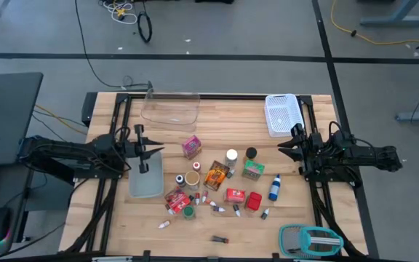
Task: Pick & Place Kitchen Items
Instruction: Put the purple cereal box into the gray bin
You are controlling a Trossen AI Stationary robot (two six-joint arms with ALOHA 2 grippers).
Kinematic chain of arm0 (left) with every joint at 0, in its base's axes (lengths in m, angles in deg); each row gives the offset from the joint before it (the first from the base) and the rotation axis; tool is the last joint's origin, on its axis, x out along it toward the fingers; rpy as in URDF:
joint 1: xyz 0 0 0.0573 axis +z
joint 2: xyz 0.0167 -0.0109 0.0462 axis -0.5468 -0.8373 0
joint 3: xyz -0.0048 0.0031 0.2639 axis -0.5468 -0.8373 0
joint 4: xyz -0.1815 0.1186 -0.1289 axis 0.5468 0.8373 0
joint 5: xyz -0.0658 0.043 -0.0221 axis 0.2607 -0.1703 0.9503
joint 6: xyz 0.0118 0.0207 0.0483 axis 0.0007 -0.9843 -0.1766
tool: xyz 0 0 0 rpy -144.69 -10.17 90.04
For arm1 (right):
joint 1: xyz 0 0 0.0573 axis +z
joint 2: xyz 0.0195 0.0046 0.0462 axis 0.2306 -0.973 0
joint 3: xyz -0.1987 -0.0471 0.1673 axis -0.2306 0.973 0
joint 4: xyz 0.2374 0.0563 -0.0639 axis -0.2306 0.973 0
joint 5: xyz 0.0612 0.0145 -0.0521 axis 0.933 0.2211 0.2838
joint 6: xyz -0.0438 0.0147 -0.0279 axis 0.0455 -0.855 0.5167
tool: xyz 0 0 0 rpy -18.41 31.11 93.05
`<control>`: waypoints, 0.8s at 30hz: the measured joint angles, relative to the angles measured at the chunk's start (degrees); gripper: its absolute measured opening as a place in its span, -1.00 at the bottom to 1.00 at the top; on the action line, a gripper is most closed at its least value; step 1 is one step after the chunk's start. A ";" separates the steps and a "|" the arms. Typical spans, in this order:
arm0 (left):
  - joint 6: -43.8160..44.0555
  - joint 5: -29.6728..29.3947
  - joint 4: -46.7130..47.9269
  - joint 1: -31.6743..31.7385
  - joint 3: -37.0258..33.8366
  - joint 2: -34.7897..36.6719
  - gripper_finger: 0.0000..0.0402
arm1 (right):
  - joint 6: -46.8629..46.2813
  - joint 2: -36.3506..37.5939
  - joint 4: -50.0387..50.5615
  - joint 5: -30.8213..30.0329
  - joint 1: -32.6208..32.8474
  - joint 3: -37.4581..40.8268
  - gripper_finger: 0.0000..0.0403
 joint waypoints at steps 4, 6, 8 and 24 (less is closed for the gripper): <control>16.67 3.85 -0.11 0.00 0.00 -0.01 -0.66 | 0.00 0.00 0.00 0.00 0.01 0.02 -0.64; 21.23 4.37 -1.17 -0.02 0.01 -0.02 -0.66 | 0.00 -0.01 0.00 0.00 0.00 0.02 -0.64; 22.96 4.34 -1.24 -0.02 0.00 0.00 -0.66 | 0.00 0.00 0.00 0.00 0.00 0.02 -0.64; 23.54 -3.18 -7.26 -0.02 3.00 -2.49 -0.54 | 0.00 0.00 -0.06 0.00 0.00 0.01 -0.64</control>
